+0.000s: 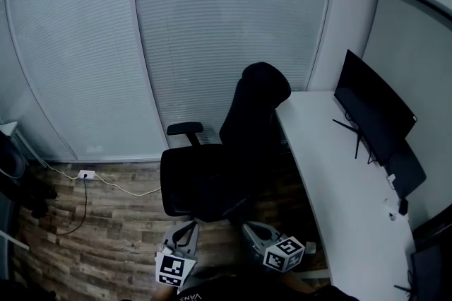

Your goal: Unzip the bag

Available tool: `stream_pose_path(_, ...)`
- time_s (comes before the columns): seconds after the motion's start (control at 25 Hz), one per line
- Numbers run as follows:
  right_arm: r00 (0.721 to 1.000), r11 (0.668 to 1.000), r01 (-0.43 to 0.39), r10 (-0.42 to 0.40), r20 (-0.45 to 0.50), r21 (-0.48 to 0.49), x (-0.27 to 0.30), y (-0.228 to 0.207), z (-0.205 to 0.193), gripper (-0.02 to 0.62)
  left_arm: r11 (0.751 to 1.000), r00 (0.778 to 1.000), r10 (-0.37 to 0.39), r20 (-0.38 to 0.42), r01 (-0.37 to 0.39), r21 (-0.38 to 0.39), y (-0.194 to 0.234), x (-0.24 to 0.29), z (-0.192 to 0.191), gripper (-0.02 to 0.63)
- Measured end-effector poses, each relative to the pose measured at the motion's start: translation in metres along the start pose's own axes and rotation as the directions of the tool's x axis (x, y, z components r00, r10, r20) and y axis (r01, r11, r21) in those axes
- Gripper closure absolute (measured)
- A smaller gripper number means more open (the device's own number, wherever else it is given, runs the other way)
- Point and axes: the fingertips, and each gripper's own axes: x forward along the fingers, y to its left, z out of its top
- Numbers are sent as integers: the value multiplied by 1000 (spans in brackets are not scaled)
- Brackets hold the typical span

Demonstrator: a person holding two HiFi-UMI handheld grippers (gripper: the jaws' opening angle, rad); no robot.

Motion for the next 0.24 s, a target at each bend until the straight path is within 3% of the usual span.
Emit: stream_pose_path(0.24, 1000, 1000, 15, -15, 9, -2, -2, -2, 0, 552, 1000, 1000, -12, -2, 12, -3, -2, 0, -3, 588)
